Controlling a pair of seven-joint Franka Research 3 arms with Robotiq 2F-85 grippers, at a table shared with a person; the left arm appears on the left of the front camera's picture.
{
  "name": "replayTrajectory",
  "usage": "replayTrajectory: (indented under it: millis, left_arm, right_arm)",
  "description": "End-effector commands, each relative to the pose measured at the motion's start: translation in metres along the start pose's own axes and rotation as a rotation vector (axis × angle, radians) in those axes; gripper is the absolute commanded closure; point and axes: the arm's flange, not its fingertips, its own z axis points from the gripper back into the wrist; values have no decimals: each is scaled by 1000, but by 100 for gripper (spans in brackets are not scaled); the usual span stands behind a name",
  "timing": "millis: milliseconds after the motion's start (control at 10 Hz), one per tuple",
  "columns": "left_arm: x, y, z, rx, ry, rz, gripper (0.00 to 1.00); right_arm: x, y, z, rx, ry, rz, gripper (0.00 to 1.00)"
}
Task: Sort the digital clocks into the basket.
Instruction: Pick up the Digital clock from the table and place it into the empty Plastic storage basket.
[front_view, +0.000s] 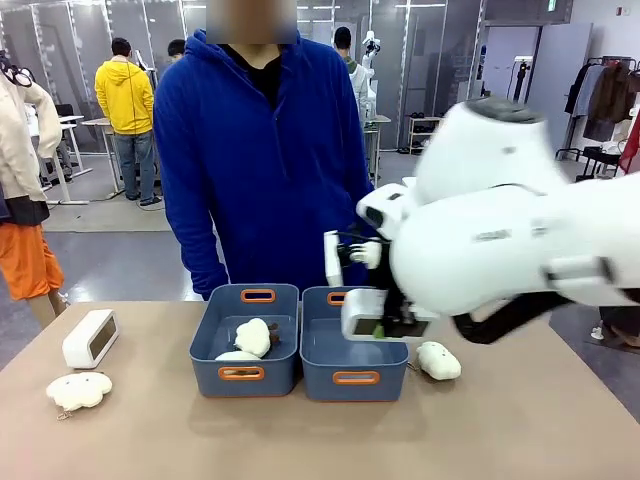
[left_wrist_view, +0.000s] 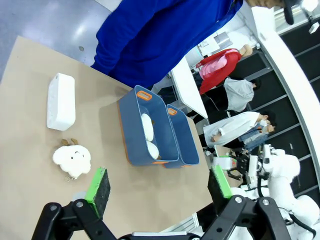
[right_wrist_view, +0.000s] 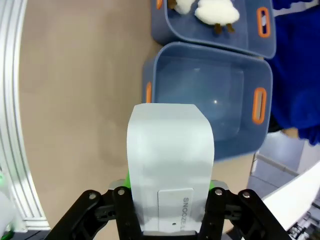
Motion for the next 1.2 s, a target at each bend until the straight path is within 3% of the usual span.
replayTrajectory:
  millis: [0, 500, 900, 1000, 1100]
  left_arm:
    - [1, -1, 0, -18, -1, -3, 0]
    - [1, -1, 0, -18, -1, -3, 0]
    - [1, -1, 0, -18, -1, -3, 0]
    - [1, -1, 0, -18, -1, -3, 0]
    - [1, -1, 0, -18, -1, -3, 0]
  right_arm:
    - [24, -43, -28, 11, 3, -8, 100]
    - [19, -74, -119, 127, 44, -16, 100]
    - [7, -81, -142, 157, 49, -47, 100]
    - [7, -79, -144, 165, 51, -49, 40]
    - [7, -78, -146, 166, 54, -50, 41]
